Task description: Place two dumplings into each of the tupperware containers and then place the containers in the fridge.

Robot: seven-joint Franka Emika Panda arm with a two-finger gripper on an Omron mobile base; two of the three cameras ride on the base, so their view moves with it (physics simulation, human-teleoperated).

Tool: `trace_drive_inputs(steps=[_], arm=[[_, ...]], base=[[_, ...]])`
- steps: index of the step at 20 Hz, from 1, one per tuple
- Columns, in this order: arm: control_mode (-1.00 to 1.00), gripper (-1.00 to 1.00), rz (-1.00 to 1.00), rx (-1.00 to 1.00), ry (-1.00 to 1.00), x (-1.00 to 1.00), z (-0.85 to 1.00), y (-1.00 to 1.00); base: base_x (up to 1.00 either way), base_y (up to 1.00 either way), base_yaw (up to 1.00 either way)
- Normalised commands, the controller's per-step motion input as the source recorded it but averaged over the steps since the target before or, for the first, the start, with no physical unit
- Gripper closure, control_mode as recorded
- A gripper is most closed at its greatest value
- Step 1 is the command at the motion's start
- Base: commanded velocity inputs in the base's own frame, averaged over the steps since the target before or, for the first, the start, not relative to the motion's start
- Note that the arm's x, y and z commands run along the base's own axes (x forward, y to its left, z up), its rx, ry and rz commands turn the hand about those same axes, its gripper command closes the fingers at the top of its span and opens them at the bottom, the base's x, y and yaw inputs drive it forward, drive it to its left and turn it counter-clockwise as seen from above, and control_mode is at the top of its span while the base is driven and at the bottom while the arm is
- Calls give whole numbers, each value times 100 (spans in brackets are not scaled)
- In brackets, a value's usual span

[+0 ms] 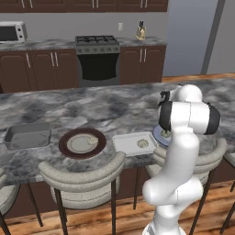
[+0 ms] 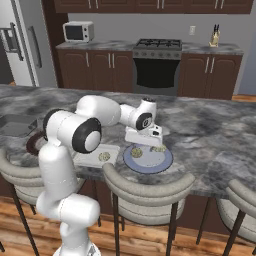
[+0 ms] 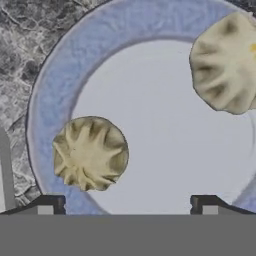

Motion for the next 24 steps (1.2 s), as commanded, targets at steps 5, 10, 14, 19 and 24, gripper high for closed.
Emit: trace_drive_inputs(steps=[5, 10, 14, 19, 24], arm=[[-100, -100, -1, 0, 0, 36, 0, -62], [-100, -100, -1, 0, 0, 29, -1, -32], [-100, -100, 0, 0, 0, 27, -19, -2], [-100, -100, 0, 0, 0, 11, -33, -2], [-100, -100, 0, 0, -3, 28, -25, -1]], base=[[0, 0, 0], [0, 0, 0], [0, 0, 0], [0, 0, 0], [0, 0, 0]])
